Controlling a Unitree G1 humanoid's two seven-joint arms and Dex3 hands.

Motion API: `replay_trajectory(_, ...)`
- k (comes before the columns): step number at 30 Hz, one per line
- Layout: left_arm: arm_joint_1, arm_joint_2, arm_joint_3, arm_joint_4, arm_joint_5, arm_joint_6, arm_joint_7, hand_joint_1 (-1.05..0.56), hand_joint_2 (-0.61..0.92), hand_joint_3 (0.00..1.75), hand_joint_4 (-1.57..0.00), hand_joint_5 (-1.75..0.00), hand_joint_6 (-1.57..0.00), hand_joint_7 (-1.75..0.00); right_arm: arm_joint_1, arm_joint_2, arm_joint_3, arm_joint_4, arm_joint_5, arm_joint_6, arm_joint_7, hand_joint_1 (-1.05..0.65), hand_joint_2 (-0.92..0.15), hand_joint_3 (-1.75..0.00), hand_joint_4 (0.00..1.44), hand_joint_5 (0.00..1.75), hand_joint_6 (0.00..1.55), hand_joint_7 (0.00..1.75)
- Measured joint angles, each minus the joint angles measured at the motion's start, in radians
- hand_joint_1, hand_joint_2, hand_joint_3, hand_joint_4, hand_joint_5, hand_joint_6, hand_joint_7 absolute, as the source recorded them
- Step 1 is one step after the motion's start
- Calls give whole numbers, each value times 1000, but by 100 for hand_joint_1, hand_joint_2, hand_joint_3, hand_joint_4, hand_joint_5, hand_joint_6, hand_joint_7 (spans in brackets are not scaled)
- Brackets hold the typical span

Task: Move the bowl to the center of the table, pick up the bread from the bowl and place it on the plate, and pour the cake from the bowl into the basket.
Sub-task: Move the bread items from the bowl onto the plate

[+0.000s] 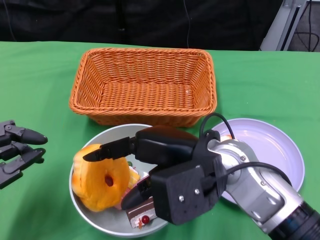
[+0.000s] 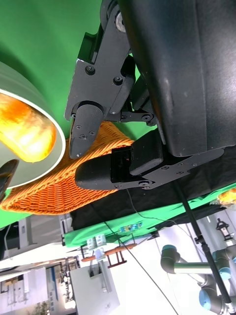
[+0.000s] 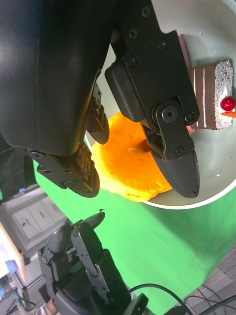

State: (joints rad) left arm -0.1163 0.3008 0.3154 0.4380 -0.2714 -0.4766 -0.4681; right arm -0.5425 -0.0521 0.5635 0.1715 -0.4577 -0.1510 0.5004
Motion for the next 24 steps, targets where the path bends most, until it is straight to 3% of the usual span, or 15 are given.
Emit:
replay_trajectory(15, -1, 0, 0, 7, 3, -13, 0, -22, 91, 17, -71, -134, -92, -73, 17, 2, 13, -46, -61, 39, -31, -95, -92, -13, 35, 0, 36, 0)
replay_trajectory(24, -1, 0, 0, 4, -12, 1, -1, -24, 92, 8, -72, -133, -98, -61, 18, 37, 41, -10, -85, 46, -97, -97, -92, -10, 29, 0, 35, 0)
